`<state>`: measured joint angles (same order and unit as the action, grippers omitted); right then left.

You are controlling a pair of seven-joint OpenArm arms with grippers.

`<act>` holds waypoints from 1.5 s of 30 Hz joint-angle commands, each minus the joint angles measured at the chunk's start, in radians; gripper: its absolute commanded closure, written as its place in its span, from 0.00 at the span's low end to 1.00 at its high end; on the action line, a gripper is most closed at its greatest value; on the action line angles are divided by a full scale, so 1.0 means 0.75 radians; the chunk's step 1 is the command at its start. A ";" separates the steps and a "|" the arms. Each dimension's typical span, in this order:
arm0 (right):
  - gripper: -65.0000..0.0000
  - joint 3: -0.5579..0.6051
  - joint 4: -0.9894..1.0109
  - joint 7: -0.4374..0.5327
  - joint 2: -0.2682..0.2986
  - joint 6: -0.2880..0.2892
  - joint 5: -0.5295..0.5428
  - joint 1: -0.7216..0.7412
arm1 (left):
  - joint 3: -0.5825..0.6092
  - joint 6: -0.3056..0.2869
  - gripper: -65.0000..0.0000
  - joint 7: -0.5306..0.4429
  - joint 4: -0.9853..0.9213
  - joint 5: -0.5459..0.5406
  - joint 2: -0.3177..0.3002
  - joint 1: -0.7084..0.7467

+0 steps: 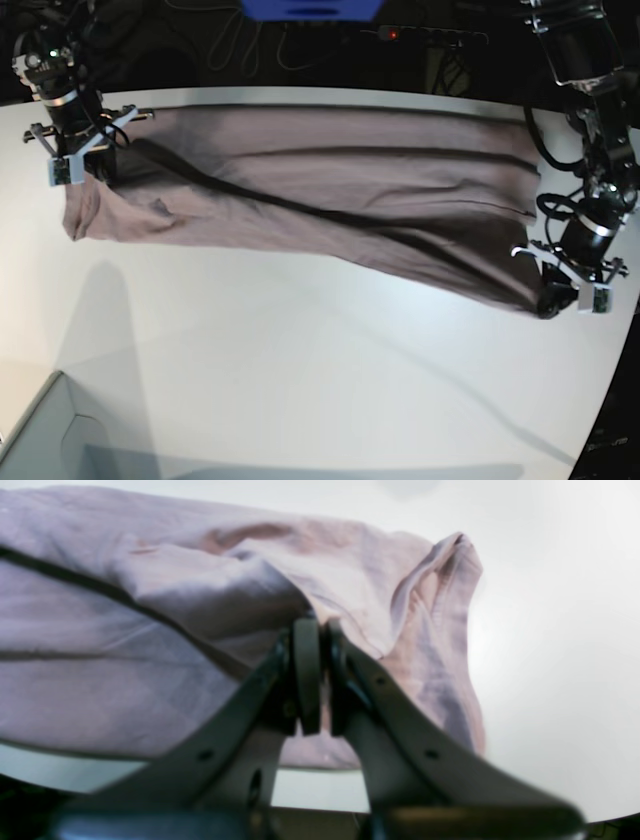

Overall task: Layout the t-shirt on the table in an organized manner, then fold the t-shirt properly
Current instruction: 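Shift the left gripper along the folded shirt end and regrasp, then lift and stretch the folded shirt taut with both grippers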

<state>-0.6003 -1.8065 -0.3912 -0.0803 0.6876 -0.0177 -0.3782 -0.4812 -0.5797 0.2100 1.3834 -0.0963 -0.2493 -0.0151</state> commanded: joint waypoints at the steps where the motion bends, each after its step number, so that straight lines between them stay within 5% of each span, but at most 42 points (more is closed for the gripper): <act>1: 1.00 -0.007 -0.021 0.036 0.008 0.014 0.025 -0.004 | -0.008 0.001 1.00 -0.038 0.024 -0.022 -0.018 0.013; 7: 1.00 -0.033 -0.021 0.036 0.012 0.014 0.025 0.000 | -0.080 -0.001 1.00 -0.044 0.086 -0.030 -0.006 0.177; 17: 1.00 -0.054 -0.027 0.040 0.049 0.014 0.025 0.000 | -0.208 -0.001 1.00 -0.044 0.108 -0.259 0.029 0.375; 27: 1.00 -0.127 -0.037 0.046 0.075 0.014 0.031 -0.031 | -0.208 -0.001 1.00 -0.044 0.108 -0.261 0.037 0.459; 36: 1.00 -0.291 -0.049 0.046 0.024 0.014 0.031 -0.029 | -0.204 -0.001 1.00 -0.044 0.086 -0.259 0.082 0.469; 45: 1.00 -0.283 0.034 0.042 0.024 0.014 0.025 -0.033 | -0.208 -0.001 1.00 -0.044 0.037 -0.259 0.084 0.471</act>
<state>-0.8066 -1.7657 -0.3840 -0.0723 0.6880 -0.0124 -0.3996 -0.6289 -0.5800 0.2054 1.3972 -0.2745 -0.1715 0.3382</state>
